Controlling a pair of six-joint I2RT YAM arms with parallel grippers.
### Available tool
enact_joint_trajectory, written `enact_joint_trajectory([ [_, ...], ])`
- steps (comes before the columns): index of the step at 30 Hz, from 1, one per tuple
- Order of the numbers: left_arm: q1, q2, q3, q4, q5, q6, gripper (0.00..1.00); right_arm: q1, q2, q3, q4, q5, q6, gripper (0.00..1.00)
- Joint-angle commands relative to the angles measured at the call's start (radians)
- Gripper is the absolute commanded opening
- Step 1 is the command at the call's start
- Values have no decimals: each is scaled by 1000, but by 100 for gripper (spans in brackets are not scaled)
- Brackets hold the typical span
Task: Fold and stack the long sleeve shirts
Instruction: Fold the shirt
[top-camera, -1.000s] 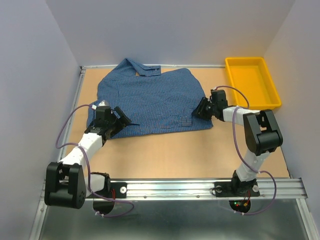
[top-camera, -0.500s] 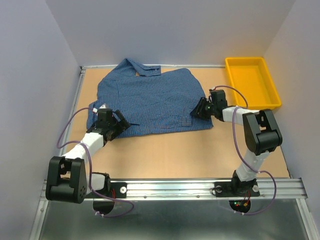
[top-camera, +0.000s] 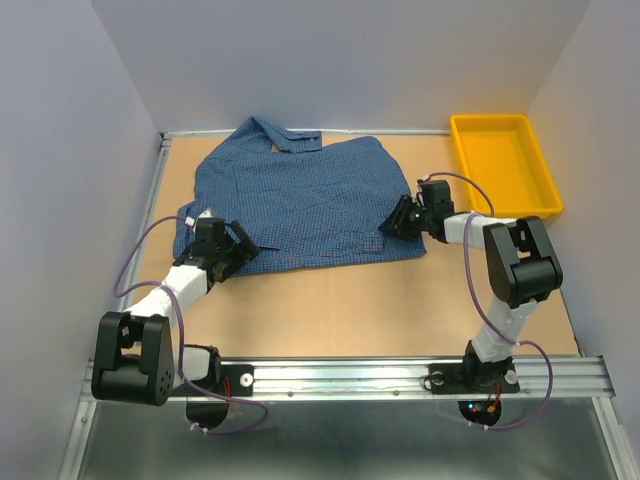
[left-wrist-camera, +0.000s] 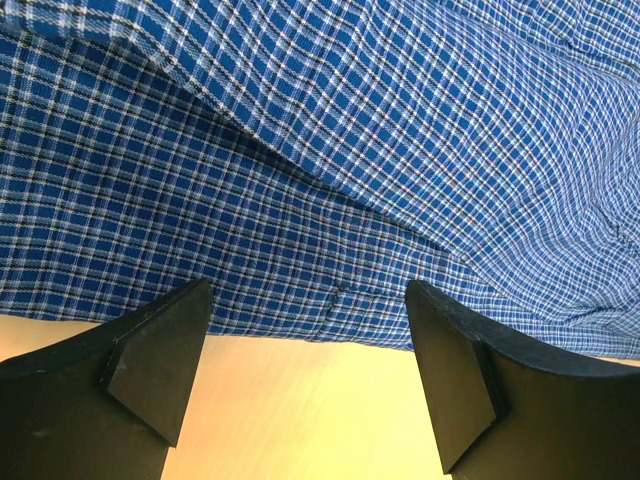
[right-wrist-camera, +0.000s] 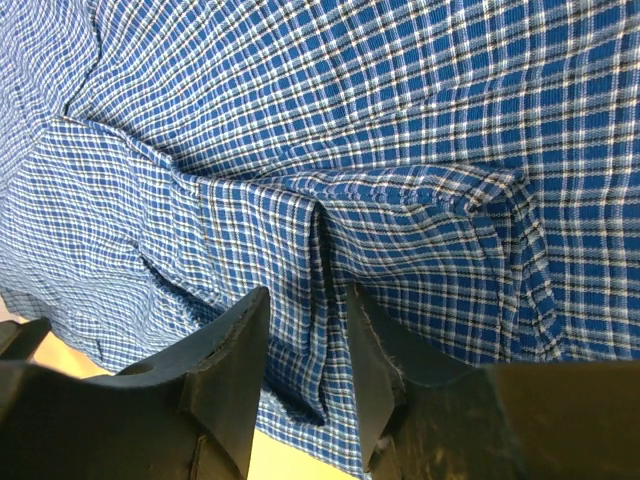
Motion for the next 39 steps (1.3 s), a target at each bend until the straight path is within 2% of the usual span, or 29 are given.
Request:
enact_joint_trajectory([
  [1,5,-4,-15,15,-12,15,91,4,30,31,45,-37,4,42],
  [3,5,-5,-16,15,-12,15,91,6,35,32,52,-46,2,39],
  [15,6,-8,-19,15,-9,20,91,9,31,66,65,-111,-11,38],
  [19,6,-14,-21,15,-9,20,91,9,32,73,65,-111,-18,22],
  [20,6,-16,-22,15,-9,20,91,9,34,75,64,-108,-19,12],
  [21,6,-16,-22,13,-10,21,91,9,29,77,61,-103,-22,8],
  [24,8,-21,-22,6,-13,21,91,9,15,107,21,-40,-80,1],
  [34,14,-18,-25,-3,-13,26,91,7,43,310,-233,115,-344,1],
  [39,16,-19,-24,-6,-12,26,90,6,55,343,-290,142,-377,1],
])
